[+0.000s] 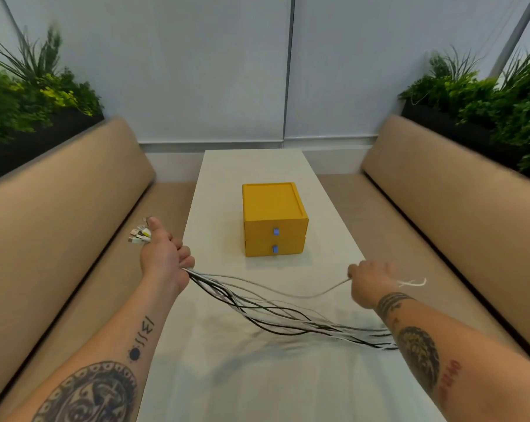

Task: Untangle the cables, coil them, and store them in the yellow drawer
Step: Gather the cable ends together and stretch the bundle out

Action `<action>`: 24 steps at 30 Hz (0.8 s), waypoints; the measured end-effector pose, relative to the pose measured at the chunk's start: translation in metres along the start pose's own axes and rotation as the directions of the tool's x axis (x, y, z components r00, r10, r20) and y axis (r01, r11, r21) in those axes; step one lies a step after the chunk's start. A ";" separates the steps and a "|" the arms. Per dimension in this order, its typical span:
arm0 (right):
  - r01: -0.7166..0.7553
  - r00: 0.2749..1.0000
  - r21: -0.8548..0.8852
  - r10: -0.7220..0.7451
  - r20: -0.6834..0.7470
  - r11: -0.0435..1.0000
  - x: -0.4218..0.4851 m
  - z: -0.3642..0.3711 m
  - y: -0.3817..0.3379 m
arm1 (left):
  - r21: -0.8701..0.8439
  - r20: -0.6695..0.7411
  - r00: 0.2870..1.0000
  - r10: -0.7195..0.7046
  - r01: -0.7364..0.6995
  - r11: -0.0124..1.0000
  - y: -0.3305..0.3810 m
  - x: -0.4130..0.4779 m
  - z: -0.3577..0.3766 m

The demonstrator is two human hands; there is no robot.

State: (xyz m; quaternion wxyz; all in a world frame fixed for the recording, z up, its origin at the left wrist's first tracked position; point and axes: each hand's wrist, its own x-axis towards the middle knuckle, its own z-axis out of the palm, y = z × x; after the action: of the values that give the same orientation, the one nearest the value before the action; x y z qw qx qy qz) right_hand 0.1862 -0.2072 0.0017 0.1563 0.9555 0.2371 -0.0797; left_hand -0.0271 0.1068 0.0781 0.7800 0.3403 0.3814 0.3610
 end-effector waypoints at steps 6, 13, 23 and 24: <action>0.356 0.830 0.626 -0.543 0.130 0.694 -0.029 -0.056 -0.092 | 0.006 0.079 0.997 -0.003 0.002 1.000 0.000 -0.005 0.020; 0.538 0.773 0.770 -0.564 -0.290 0.342 -0.072 -0.107 -0.195 | -0.003 0.230 0.973 -0.023 0.024 1.000 0.009 -0.016 0.038; 0.358 0.934 0.470 -0.317 -0.167 0.806 -0.022 -0.014 -0.091 | -0.015 -0.020 1.000 -0.001 0.001 1.000 0.037 0.014 -0.003; 0.314 0.950 0.441 -0.273 -0.155 0.841 -0.020 0.000 -0.070 | -0.012 -0.042 0.999 -0.001 0.000 1.000 0.038 0.017 -0.007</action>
State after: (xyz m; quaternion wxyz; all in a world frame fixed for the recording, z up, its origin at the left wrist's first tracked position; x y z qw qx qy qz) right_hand 0.1356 -0.1572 -0.0124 -0.0988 0.9201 0.3612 -0.1152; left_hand -0.0371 0.1416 0.0993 0.7740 0.3279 0.3956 0.3701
